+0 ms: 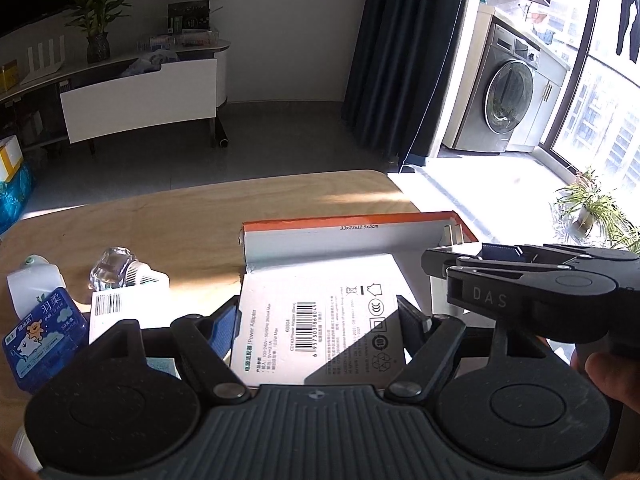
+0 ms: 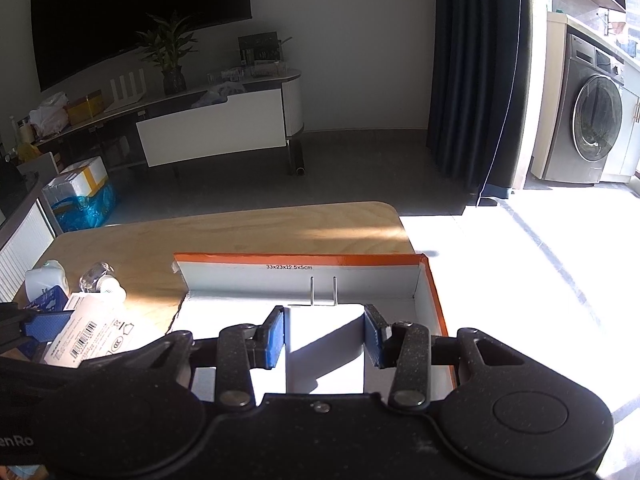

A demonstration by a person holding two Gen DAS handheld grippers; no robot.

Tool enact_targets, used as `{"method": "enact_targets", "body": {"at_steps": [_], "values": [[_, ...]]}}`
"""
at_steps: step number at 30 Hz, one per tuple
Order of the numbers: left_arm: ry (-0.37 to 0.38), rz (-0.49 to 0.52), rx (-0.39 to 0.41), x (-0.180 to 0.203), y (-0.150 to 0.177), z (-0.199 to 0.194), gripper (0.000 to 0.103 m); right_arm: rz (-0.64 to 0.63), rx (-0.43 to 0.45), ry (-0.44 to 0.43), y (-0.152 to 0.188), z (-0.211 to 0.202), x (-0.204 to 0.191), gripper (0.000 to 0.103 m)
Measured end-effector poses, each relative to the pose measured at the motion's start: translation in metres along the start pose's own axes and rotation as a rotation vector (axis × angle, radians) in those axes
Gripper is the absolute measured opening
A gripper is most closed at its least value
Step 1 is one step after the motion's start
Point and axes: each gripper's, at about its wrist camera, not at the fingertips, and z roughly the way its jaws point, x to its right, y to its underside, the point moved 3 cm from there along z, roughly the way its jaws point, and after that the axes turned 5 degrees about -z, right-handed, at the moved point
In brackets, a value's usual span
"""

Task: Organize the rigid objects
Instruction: 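Carry the adapter box and white charger with both grippers into the orange-rimmed box, then open both grippers to release the box and charger inside the cardboard box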

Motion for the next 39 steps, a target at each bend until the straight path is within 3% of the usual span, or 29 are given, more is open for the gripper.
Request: {"method": "enact_targets", "body": {"at_steps": [10, 18, 24, 27, 33, 39], "values": [[0.003, 0.005, -0.016, 0.002, -0.003, 0.016, 0.078, 0.000, -0.016, 0.008, -0.007, 0.018, 0.004, 0.050], [0.007, 0.015, -0.032, 0.007, -0.006, 0.030, 0.078, 0.057, 0.106, 0.016, -0.023, 0.001, 0.027, 0.060], [0.014, 0.027, -0.044, 0.018, -0.009, 0.043, 0.079, 0.075, 0.135, 0.031, -0.015, -0.024, 0.040, 0.064], [0.018, 0.048, -0.046, 0.024, -0.010, 0.041, 0.090, 0.080, 0.135, 0.038, -0.008, -0.034, 0.042, 0.065], [-0.001, 0.047, -0.044, 0.020, -0.006, 0.023, 0.094, 0.094, 0.154, 0.038, 0.000, -0.053, 0.039, 0.078], [-0.055, 0.007, -0.052, 0.008, -0.002, 0.000, 0.099, 0.096, 0.153, 0.021, 0.006, -0.066, 0.029, 0.085]]}}
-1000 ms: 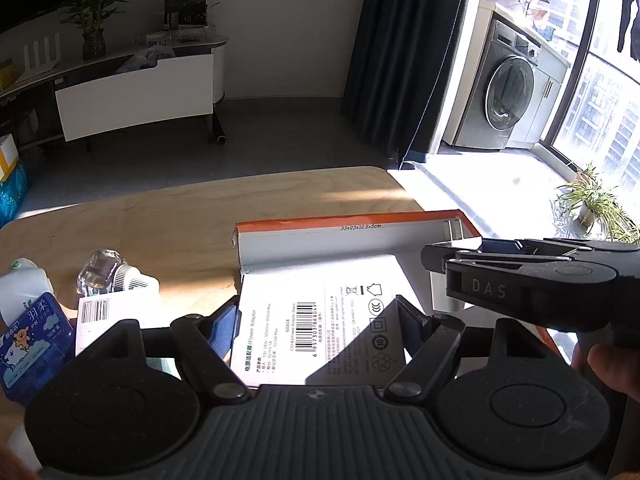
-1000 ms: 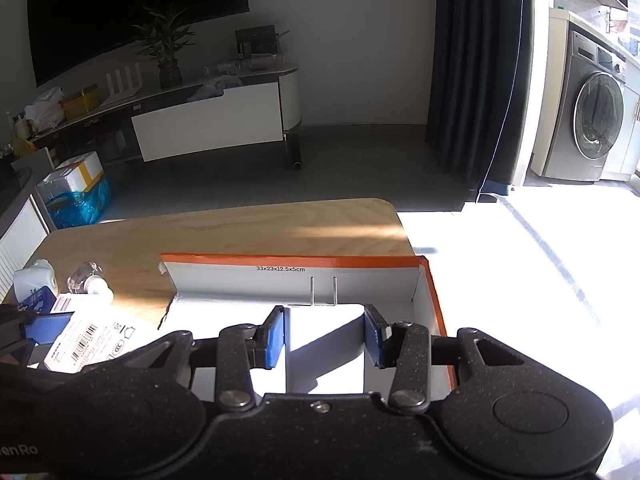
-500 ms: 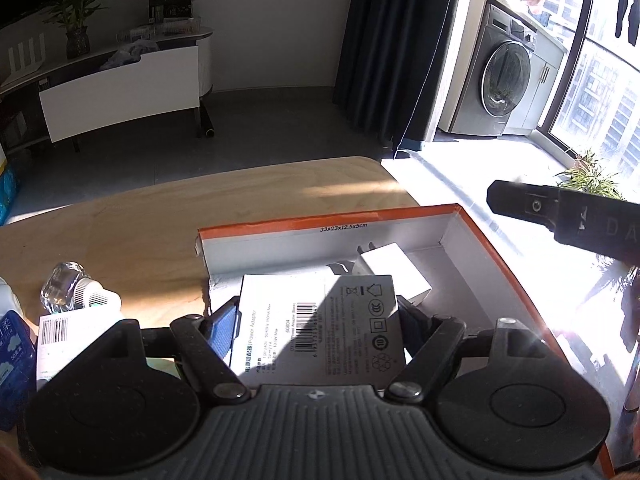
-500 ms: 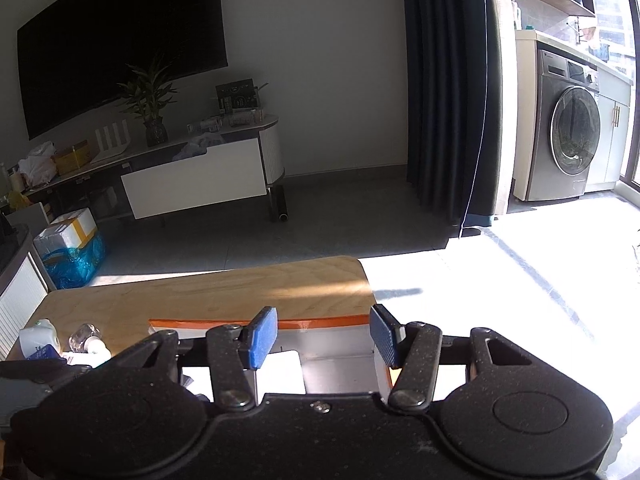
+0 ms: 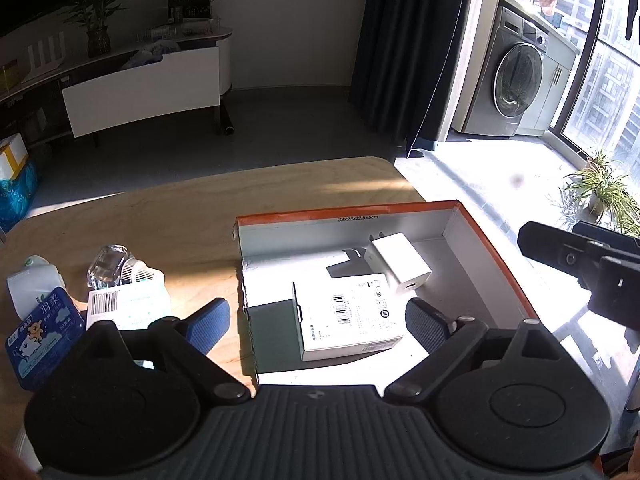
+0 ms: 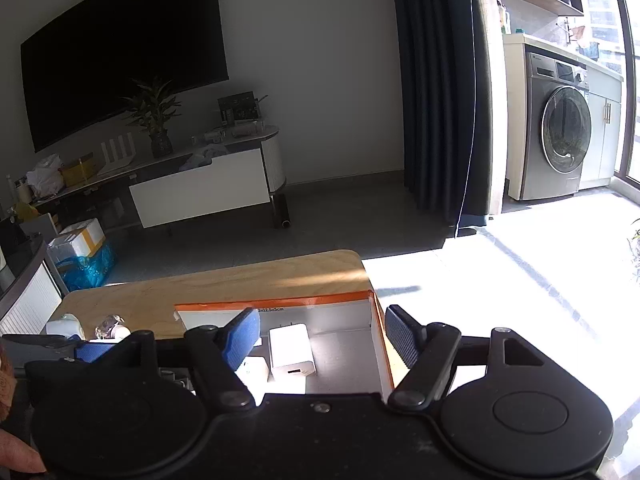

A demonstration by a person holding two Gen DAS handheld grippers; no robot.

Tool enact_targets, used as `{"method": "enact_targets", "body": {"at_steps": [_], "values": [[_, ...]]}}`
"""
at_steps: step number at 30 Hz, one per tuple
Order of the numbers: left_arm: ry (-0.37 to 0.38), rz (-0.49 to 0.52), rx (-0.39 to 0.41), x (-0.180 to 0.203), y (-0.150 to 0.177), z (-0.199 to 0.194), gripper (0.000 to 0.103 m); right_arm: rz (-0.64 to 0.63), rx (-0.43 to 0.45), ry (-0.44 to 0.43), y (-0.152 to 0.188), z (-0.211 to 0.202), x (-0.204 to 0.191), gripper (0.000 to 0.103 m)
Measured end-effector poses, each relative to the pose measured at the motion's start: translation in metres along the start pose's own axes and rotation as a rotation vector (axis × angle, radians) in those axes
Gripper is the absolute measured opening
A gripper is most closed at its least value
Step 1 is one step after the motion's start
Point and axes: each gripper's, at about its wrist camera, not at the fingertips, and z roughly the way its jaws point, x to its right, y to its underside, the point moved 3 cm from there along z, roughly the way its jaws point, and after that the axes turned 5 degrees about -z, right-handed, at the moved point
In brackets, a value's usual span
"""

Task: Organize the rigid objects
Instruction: 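Open both grippers to release the box and charger inside the cardboard box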

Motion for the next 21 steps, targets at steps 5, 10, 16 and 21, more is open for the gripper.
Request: {"method": "enact_targets", "body": {"at_steps": [5, 10, 16, 21], "values": [[-0.064, 0.008, 0.012, -0.008, 0.006, -0.022, 0.102, -0.009, -0.015, -0.013, 0.010, -0.013, -0.012, 0.090], [-0.095, -0.014, 0.007, -0.019, 0.014, -0.035, 0.103, -0.002, -0.037, -0.008, 0.019, -0.019, -0.022, 0.091], [-0.114, -0.047, 0.014, -0.032, 0.025, -0.049, 0.103, -0.014, -0.052, -0.024, 0.028, -0.025, -0.036, 0.091], [-0.130, -0.062, 0.013, -0.046, 0.034, -0.058, 0.103, -0.012, -0.074, -0.031, 0.034, -0.025, -0.050, 0.092]]}}
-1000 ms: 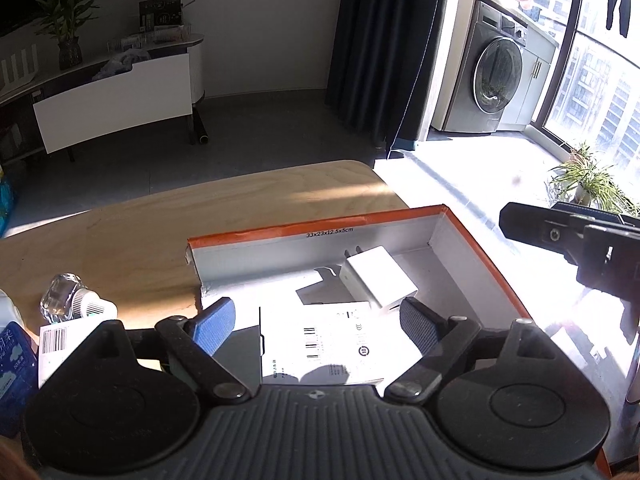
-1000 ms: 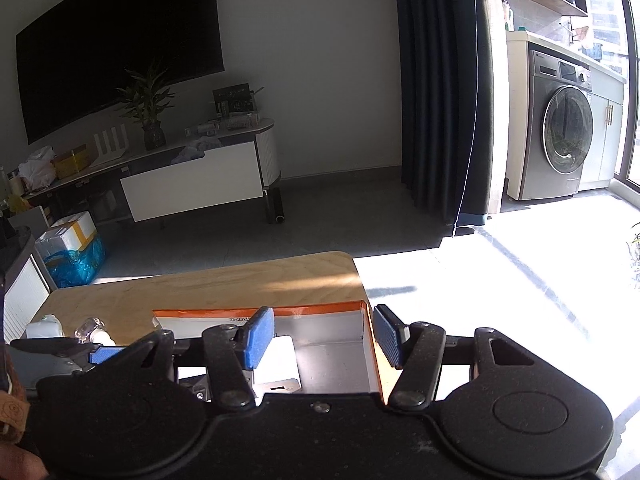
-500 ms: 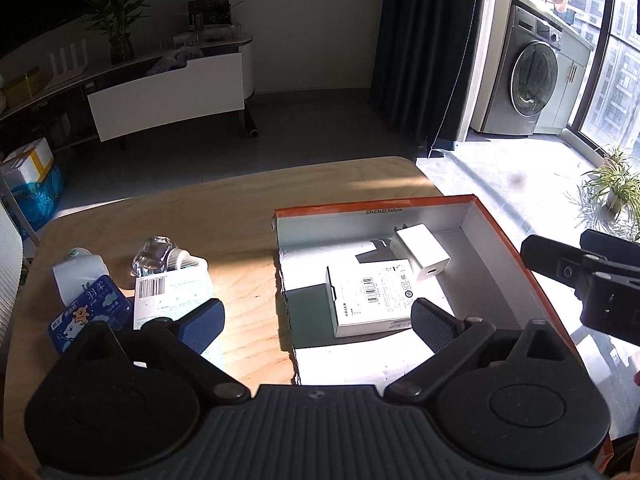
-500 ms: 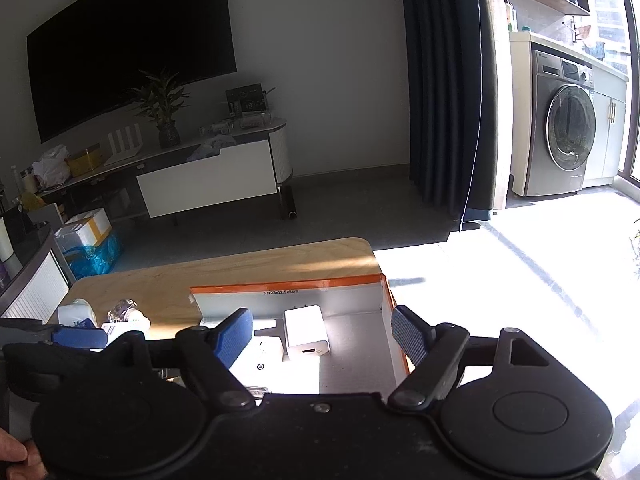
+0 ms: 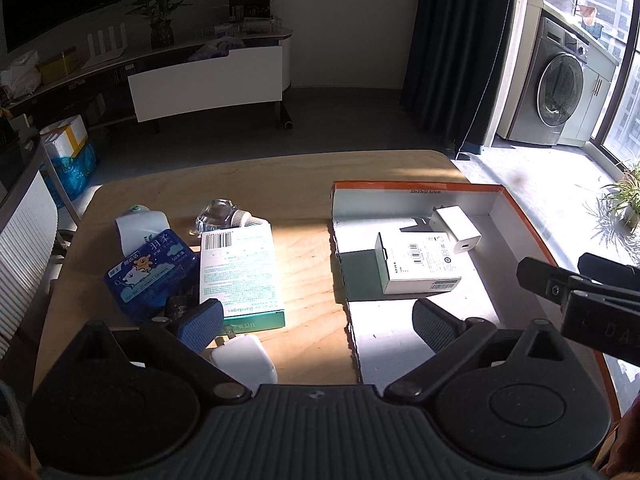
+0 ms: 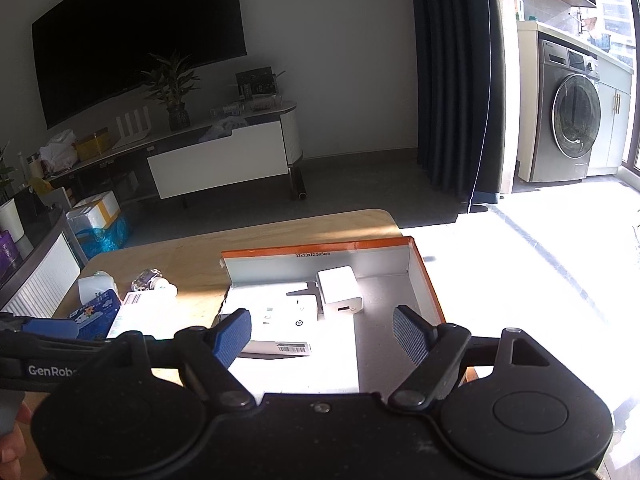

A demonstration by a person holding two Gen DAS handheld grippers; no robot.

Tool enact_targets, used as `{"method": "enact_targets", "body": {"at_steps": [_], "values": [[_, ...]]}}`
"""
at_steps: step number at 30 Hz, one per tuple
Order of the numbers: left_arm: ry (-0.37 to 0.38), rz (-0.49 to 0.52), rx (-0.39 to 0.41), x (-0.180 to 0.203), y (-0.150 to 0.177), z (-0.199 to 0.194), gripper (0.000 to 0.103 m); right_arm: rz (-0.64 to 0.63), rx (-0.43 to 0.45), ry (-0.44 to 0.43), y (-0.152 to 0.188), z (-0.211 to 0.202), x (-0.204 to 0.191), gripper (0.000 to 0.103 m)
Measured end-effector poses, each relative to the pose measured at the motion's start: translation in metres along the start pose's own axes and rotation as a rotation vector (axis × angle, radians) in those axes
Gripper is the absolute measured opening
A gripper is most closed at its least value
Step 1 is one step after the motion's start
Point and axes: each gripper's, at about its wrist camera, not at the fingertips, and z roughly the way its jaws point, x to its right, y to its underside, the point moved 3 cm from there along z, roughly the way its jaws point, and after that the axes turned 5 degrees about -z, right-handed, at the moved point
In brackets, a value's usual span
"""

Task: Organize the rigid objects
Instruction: 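Open both grippers to release the box and charger inside the cardboard box, then return both grippers to the cluttered table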

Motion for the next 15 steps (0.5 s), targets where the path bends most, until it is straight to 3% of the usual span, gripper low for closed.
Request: {"method": "enact_targets", "body": {"at_steps": [15], "values": [[-0.045, -0.067, -0.003, -0.045, 0.015, -0.012, 0.103, -0.058, -0.072, -0.100, 0.015, 0.004, -0.052, 0.092]]}}
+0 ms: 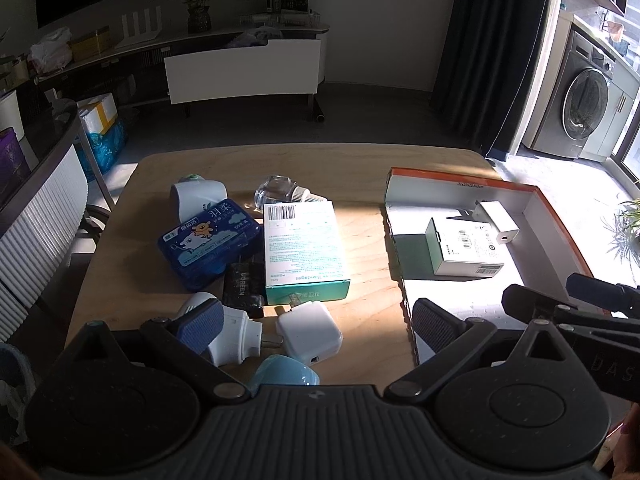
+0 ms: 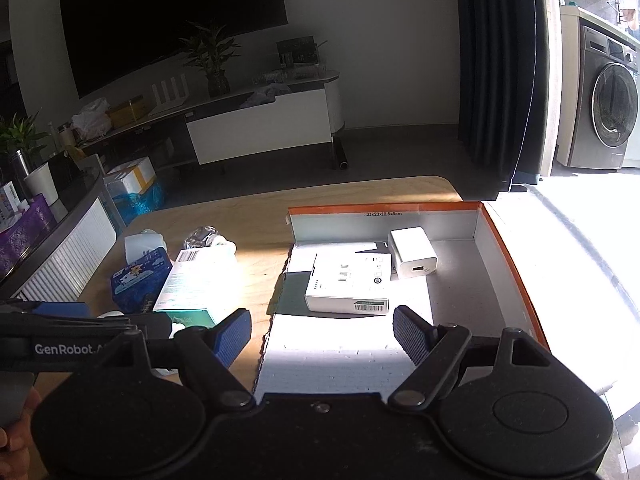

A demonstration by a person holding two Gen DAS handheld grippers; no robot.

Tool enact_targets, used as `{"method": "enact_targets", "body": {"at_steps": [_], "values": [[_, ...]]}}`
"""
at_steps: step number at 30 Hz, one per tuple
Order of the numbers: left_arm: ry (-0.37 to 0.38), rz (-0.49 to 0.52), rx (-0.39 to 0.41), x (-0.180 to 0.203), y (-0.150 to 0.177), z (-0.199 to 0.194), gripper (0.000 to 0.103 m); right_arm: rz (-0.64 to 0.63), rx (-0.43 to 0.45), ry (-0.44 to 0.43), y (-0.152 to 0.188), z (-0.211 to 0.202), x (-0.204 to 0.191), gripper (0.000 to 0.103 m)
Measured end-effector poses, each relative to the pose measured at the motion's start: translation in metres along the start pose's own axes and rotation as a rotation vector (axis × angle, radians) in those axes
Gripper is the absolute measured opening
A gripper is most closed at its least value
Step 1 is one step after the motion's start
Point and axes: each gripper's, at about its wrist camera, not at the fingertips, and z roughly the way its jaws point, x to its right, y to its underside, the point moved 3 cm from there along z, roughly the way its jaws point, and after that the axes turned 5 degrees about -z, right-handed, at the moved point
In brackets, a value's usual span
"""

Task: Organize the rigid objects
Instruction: 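Return both grippers to the cluttered table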

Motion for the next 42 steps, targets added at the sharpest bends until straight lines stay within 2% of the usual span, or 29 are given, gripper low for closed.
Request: {"method": "enact_targets", "body": {"at_steps": [16, 34, 42], "values": [[-0.030, -0.043, -0.009, -0.031, 0.006, -0.003, 0.103, -0.050, -0.040, -0.047, 0.003, 0.009, -0.031, 0.092], [-0.029, -0.074, -0.019, -0.057, 0.011, -0.004, 0.103, -0.094, -0.066, -0.076, 0.004, 0.017, -0.055, 0.092], [-0.064, -0.130, -0.030, -0.088, 0.020, 0.000, 0.103, -0.117, -0.089, -0.106, 0.012, 0.021, -0.069, 0.092]]}}
